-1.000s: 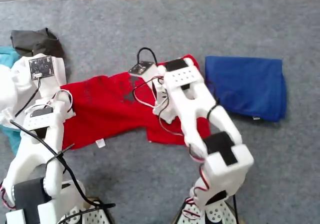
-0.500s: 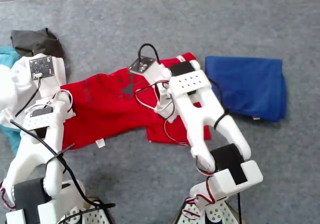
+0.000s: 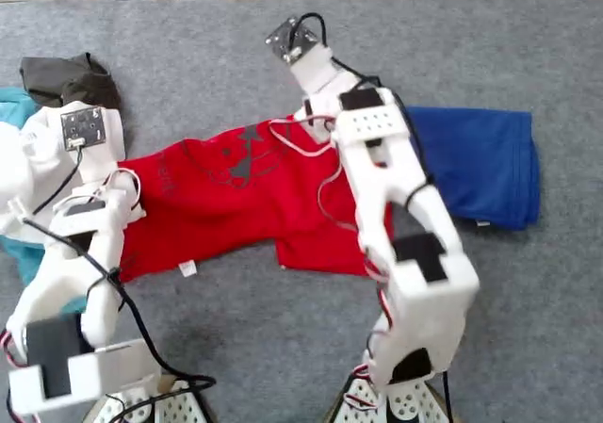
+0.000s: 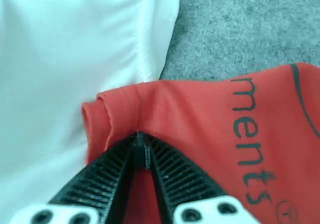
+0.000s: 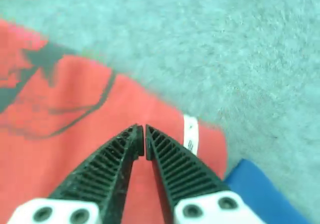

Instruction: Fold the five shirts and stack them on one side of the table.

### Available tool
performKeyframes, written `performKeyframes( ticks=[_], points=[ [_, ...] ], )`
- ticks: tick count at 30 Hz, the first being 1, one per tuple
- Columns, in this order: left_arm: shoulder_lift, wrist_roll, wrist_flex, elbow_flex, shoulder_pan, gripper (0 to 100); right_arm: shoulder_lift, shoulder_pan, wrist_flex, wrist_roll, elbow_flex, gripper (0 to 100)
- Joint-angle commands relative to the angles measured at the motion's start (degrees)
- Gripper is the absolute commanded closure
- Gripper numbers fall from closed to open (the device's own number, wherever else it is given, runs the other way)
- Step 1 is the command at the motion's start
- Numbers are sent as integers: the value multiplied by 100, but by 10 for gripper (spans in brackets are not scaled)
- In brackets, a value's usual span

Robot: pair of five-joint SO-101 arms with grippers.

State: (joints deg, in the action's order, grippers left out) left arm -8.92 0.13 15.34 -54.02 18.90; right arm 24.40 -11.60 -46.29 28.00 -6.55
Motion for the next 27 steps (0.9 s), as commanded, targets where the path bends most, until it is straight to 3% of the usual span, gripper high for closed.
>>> performKeyframes(
  ticks=[1, 9, 19, 27],
  points=[
    [334, 53, 62, 699, 31, 971, 919, 246, 114, -422, -1393, 984],
    [747, 44, 185, 1086, 101, 972, 3301, 932, -396, -870, -4198, 984],
    [738, -431, -422, 813, 110, 972, 4901, 1037, -2479, -844, -8804, 984],
    [730, -422, -422, 813, 233, 972, 3890, 695, -5319, 44, -8760, 985]
  ],
)
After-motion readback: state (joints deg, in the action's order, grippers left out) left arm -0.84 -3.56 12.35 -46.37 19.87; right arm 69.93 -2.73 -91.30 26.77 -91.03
